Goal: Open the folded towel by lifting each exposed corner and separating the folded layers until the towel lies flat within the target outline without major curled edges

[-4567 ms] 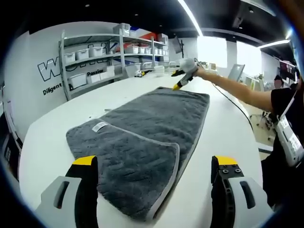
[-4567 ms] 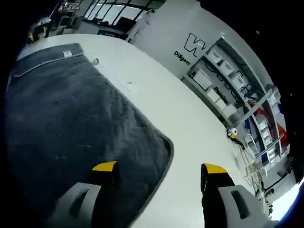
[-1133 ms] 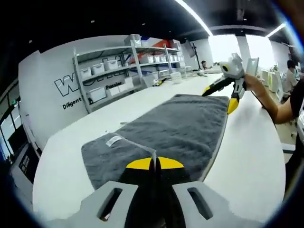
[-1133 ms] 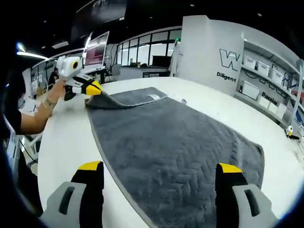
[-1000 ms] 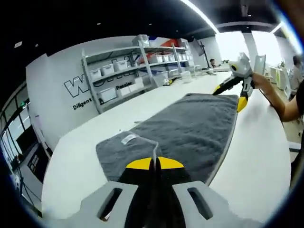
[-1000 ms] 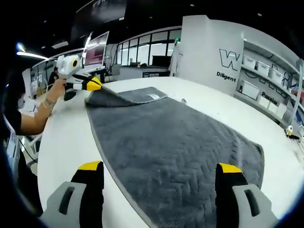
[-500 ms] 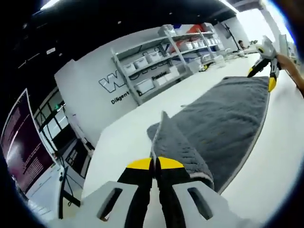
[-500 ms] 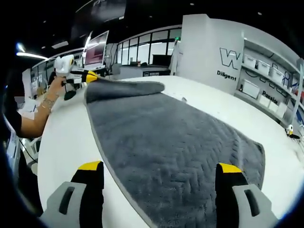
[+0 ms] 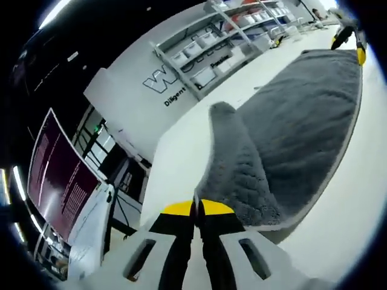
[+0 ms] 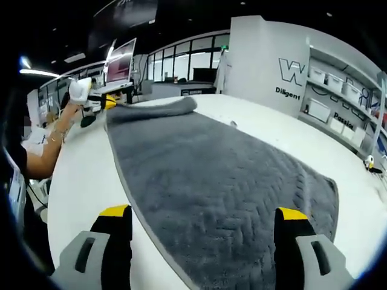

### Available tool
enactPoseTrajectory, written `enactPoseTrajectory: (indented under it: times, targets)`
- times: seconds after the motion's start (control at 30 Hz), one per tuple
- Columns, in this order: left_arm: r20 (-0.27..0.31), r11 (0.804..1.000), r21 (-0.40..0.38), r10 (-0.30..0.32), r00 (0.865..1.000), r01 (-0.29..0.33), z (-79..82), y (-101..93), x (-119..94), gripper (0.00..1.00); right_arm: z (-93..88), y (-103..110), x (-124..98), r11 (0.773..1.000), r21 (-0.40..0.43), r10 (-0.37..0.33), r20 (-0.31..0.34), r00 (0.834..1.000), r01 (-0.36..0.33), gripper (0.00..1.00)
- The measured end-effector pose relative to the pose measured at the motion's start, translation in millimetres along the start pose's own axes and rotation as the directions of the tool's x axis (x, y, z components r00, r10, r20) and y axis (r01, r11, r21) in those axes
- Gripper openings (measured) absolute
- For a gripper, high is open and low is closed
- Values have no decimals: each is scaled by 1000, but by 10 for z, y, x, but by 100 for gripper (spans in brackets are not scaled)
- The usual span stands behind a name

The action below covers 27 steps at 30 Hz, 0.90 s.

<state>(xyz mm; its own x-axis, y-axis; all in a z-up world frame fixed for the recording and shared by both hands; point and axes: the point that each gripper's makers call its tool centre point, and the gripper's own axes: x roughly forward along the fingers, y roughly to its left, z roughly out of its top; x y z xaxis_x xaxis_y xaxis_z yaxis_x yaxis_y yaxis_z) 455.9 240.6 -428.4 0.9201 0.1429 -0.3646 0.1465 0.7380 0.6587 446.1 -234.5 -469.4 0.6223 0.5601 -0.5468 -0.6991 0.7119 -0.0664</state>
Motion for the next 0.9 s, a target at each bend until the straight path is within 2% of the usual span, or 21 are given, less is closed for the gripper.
enactPoseTrajectory:
  times: [0.23,0.3,0.6,0.7,0.9]
  targets:
    - [-81,1000,23,19,997,-17,-285,-51,-40,3,-16,10,11,1000,6,2,-5,1000,-2,99]
    - [-112,997,52,54,992,-49,-390,-35,-71,3,-23,11,14,1000,8,3,-6,1000,-3,99]
    - [-179,998,53,27,983,-18,-645,-191,-55,3,-27,14,20,1000,10,7,-10,1000,-7,99]
    - [-196,999,51,28,980,-19,-708,-209,-63,3,-28,12,22,1000,14,10,-10,1000,-10,99]
    - [-205,999,25,30,978,-25,-735,-201,-126,3,-42,7,27,1000,18,11,-16,1000,-11,99]
